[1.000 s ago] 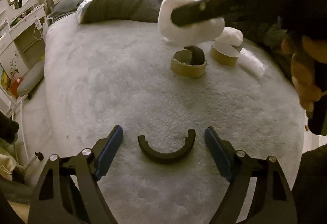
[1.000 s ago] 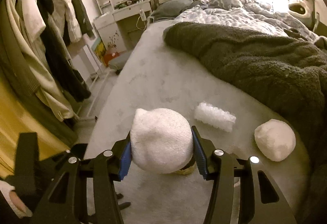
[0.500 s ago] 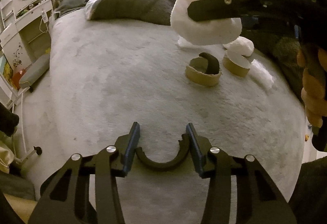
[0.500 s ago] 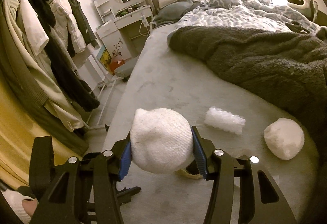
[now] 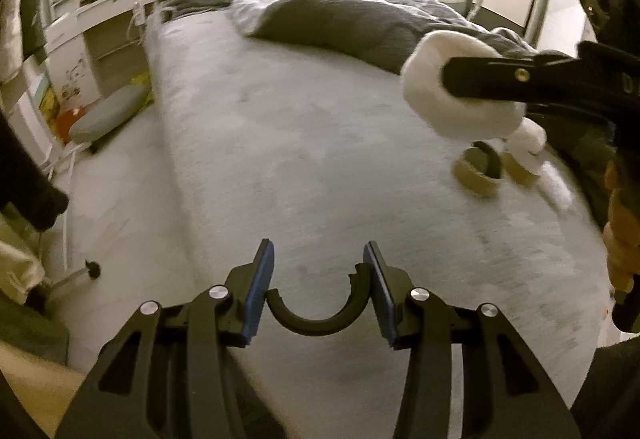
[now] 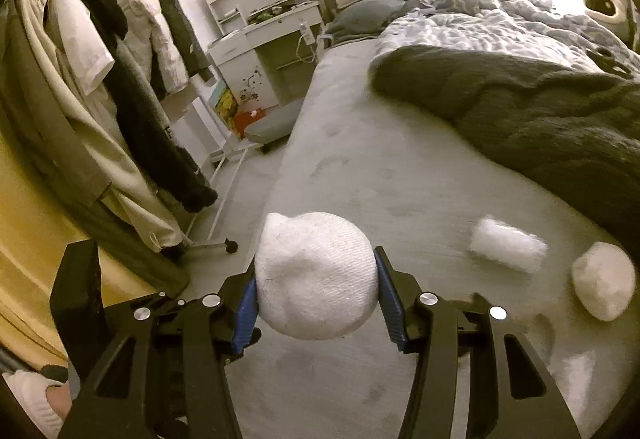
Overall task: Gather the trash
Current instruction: 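Carry the tape piece with the left tool while the right tool carries the knit ball to the bin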
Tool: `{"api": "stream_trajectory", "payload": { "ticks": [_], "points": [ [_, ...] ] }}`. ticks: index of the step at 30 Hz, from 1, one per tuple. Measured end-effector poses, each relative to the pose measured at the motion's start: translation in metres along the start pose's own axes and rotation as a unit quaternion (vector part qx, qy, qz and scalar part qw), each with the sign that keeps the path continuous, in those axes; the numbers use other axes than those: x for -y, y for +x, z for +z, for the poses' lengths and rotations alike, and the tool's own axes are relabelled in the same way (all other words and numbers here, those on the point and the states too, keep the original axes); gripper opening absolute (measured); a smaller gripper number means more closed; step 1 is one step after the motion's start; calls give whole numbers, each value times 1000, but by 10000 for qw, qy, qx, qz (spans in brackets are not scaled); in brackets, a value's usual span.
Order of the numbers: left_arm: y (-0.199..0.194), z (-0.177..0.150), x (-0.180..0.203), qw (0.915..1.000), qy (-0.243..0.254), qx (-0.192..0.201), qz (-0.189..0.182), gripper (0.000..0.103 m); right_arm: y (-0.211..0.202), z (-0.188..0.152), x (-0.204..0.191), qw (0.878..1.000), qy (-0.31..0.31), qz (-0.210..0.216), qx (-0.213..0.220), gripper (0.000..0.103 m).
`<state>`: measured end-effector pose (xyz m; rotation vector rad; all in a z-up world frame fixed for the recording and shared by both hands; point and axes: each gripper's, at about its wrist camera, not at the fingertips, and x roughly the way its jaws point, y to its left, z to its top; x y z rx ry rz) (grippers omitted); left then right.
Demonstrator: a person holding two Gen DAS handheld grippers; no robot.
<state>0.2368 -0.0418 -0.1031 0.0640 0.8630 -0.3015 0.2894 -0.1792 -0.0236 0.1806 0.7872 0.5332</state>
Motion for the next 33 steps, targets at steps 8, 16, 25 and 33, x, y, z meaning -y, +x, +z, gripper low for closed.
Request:
{"api": "stream_trajectory", "payload": {
  "ticks": [8,16,25,33],
  "points": [
    [-9,-18,-51,9991,-298,-198,238,49,30,1,-36,9994,-208,201,-205,53],
    [-11,-46,-102,9948,-758,-538,414,49,67,-5,-82,9968,-488,371,-511,53],
    [5,-94,-150,9838,-1238,-1177,543,49,104,-16,-130,9915,-739,659,-839,53],
    [22,-141,-166,9751,-1267,-1758,480,49,136,-34,-177,9837,-1074,810,-1191,53]
  ]
}}
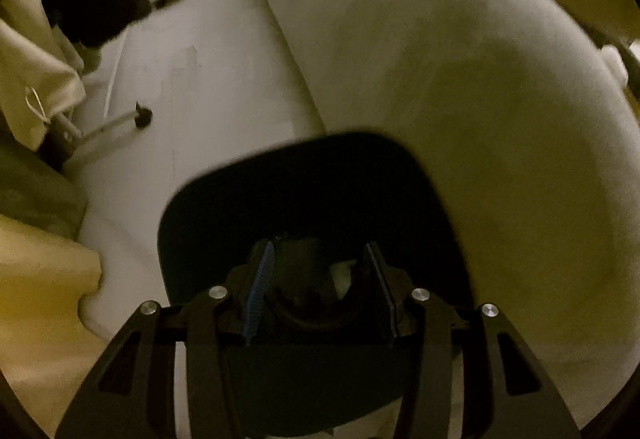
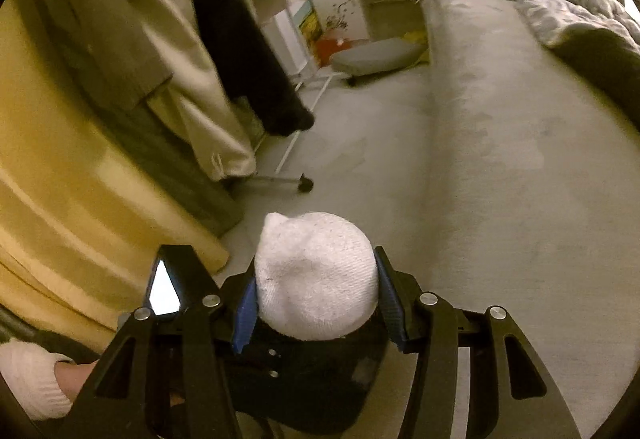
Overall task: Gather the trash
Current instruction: 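Carry the tape piece with the left tool while the right tool carries the knit ball to the bin, then open both tools over the bin to drop the ball and tape piece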
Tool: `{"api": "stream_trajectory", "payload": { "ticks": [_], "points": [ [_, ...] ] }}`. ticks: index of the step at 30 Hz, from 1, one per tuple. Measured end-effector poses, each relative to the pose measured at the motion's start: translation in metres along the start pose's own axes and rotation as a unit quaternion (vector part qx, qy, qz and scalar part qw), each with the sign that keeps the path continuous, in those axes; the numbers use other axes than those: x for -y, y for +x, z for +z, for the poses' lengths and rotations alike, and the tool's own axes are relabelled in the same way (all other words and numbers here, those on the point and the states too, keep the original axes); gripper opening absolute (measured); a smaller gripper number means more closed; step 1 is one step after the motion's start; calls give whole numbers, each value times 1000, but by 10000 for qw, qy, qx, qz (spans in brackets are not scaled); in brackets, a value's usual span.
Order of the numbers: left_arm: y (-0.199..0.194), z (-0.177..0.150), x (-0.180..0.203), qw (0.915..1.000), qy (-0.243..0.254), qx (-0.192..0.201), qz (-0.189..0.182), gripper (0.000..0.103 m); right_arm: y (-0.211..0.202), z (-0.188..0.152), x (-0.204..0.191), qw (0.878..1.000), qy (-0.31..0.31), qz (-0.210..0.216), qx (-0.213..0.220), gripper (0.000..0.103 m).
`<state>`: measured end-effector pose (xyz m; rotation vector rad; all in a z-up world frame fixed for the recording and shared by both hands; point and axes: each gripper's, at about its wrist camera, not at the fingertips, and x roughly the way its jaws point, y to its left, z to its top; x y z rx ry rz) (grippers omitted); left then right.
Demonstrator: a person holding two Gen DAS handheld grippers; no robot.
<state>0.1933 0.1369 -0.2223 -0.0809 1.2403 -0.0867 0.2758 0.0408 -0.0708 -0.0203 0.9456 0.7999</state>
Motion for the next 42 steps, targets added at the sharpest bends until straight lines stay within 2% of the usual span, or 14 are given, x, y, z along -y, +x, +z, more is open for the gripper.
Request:
{"api": "stream_trajectory", "payload": {
  "ticks": [7,12,14,16,19,22,25,28,33,37,42],
  "points": [
    [17,-32,-15,9981,-79,-502,-342,50,39,-4,-20,9988,-127,-206,-428,53],
    [17,-43,-28,9972,-166,-582,-442,49,62,-7,-26,9975,-130,-274,-638,53],
    [14,-46,-34,9969,-217,-572,-496,53,71,-9,-28,9969,-142,-297,-718,53],
    [11,-46,-39,9971,-226,-542,-480,61,80,-11,-30,9961,-160,-321,-805,53],
    [4,-47,-44,9969,-273,-475,-559,65,94,-14,-33,9948,-173,-326,-951,53],
    [-2,-47,-54,9963,-354,-367,-697,77,108,-18,-36,9930,-197,-345,-1110,53],
    [-12,-45,-66,9957,-457,-228,-770,84,121,-23,-38,9911,-203,-378,-1264,53],
    [-25,-44,-77,9958,-542,-35,-734,84,133,-31,-38,9888,-210,-398,-1422,53],
    [-50,-40,-93,9971,-566,401,-315,89,154,-46,-42,9837,-259,-466,-1718,53],
    [-72,-35,-103,9934,-794,721,-408,90,167,-56,-42,9797,-247,-509,-1923,53],
    [-111,-17,-106,9883,-761,1295,-267,90,184,-72,-42,9744,-240,-580,-2157,53]
  ]
}}
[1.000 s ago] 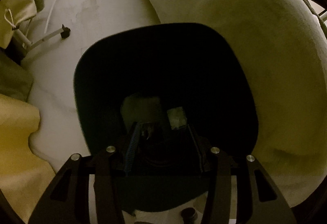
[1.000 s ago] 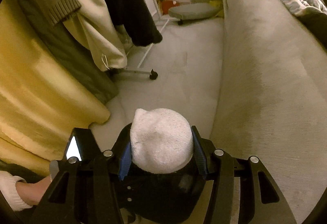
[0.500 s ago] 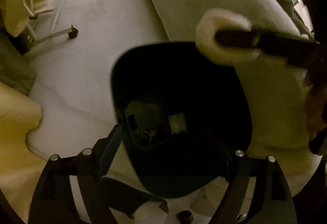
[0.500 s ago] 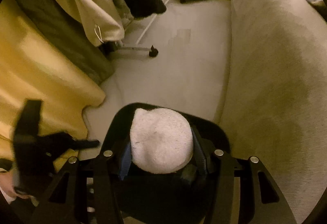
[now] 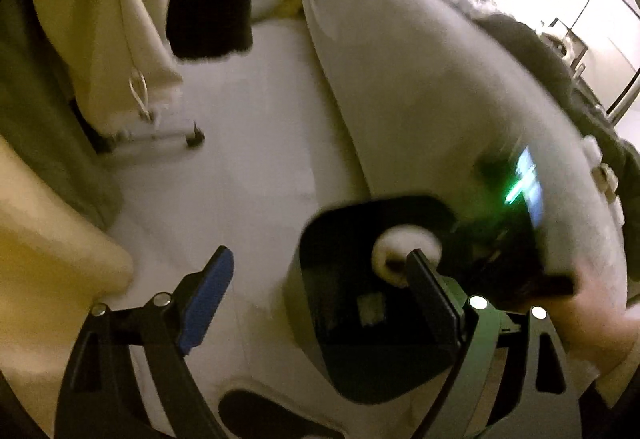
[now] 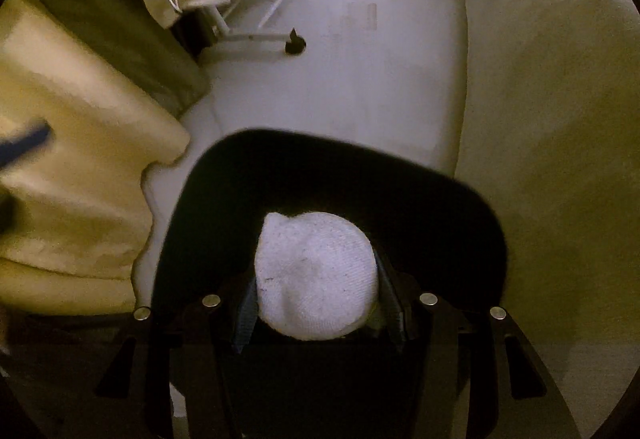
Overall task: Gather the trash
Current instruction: 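Open both tools over the bin to drop the ball and tape piece, then move both tools back toward the remaining items on the bed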
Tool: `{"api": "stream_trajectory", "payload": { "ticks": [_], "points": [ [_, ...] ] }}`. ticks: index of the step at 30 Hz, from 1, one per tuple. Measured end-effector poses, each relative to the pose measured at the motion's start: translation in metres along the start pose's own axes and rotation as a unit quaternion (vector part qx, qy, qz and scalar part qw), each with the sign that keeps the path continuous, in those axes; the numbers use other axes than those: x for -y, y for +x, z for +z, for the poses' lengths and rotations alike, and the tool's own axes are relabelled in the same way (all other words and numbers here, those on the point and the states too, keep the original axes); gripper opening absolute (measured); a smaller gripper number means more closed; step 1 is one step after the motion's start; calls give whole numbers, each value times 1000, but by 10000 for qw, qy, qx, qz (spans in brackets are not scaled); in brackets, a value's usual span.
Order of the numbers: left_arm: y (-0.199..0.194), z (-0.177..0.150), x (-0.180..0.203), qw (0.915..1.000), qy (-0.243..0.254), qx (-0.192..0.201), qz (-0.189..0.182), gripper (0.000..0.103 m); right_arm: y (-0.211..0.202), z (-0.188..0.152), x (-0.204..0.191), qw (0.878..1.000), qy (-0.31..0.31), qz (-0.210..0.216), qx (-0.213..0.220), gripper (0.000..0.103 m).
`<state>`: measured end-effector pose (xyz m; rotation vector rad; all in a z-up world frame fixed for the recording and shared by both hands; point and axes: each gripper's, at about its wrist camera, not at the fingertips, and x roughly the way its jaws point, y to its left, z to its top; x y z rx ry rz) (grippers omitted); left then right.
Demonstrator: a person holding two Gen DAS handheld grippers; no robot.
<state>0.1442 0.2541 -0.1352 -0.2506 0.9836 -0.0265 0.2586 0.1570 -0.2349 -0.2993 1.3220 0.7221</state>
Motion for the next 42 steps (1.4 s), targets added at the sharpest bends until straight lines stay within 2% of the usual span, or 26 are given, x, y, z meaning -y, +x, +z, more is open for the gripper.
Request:
{"api": "stream_trajectory", "payload": {
  "ticks": [3,10,13,15,19,23,27,31,36,42],
  "points": [
    [-17,16,3,9994,31,346,-25,90,16,-5,-4,9998,-37,-33,-184,53],
    [-42,35,16,9964,250,811,24,90,46,-19,-12,9981,-169,-173,-568,54],
    [-52,45,25,9941,328,1035,-7,90,54,-22,-15,9974,-204,-211,-651,61],
    [-61,47,34,9926,396,1149,-11,90,58,-24,-16,9970,-220,-230,-711,72],
    [-75,54,46,9901,428,1336,-77,90,57,-24,-18,9967,-246,-247,-735,75],
    [-88,62,56,9867,428,1566,-120,90,43,-19,-21,9976,-285,-215,-593,76],
    [-92,72,67,9852,335,1672,-167,90,16,-14,-26,9991,-285,-64,-315,81],
    [-93,78,81,9834,412,1767,-99,90,-14,-7,-25,9995,-270,127,-44,82],
    [-90,85,104,9797,563,1922,44,90,-59,-6,-13,9987,-192,276,376,89],
    [-92,95,126,9764,581,2079,16,90,-112,-16,16,9954,-125,13,947,91]
  ]
}}
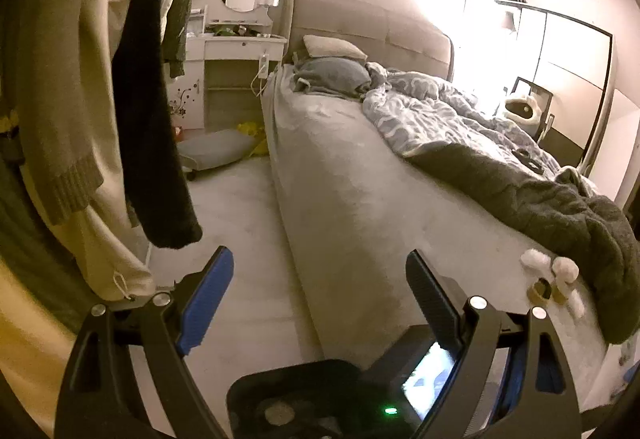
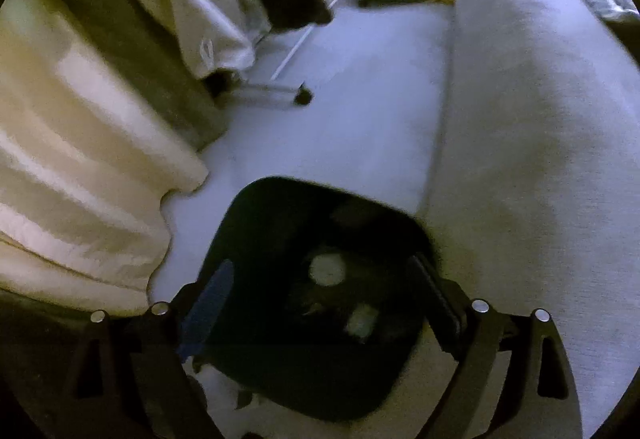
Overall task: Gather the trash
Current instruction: 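Move both tools back toward the remaining items on the bed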
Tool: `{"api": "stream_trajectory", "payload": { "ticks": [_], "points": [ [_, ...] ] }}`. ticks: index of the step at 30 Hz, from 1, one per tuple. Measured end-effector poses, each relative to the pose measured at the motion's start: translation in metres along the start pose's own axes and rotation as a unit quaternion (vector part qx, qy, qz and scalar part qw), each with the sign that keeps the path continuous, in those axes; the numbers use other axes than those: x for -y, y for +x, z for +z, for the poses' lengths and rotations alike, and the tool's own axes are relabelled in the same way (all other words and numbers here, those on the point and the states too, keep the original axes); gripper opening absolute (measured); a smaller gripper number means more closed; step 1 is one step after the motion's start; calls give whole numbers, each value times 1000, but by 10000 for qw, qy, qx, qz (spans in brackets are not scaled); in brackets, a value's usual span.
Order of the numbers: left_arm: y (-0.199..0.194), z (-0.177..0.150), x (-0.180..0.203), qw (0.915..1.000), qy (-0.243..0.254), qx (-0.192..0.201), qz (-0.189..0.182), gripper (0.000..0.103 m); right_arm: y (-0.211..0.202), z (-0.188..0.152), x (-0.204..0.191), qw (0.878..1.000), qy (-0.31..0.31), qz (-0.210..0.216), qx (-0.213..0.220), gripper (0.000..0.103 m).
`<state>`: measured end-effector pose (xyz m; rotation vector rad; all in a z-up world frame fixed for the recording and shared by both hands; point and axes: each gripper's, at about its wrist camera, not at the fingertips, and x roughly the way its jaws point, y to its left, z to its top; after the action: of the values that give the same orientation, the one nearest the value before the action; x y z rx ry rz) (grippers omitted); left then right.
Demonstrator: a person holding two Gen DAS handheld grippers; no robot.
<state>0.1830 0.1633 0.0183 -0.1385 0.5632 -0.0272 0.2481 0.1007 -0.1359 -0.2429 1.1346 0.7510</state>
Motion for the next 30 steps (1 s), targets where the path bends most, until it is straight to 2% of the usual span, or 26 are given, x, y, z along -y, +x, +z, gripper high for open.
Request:
{"api": "stream_trajectory", "payload": {
  "ticks": [4,12,24,30],
  "points": [
    [0,6,23,9997,193,159,23,90,-32,-7,27,9990,99,-237,352,91],
    [5,13,73,9987,265,220,-370,90,-79,-25,79,9922,240,-793,932,91],
    [39,-2,165,9937,930,49,-631,89,-135,-69,155,9760,441,-1661,1340,91],
    [52,-12,206,9889,1222,-44,-847,88,-161,-96,191,9683,630,-1931,1454,91]
  ]
}}
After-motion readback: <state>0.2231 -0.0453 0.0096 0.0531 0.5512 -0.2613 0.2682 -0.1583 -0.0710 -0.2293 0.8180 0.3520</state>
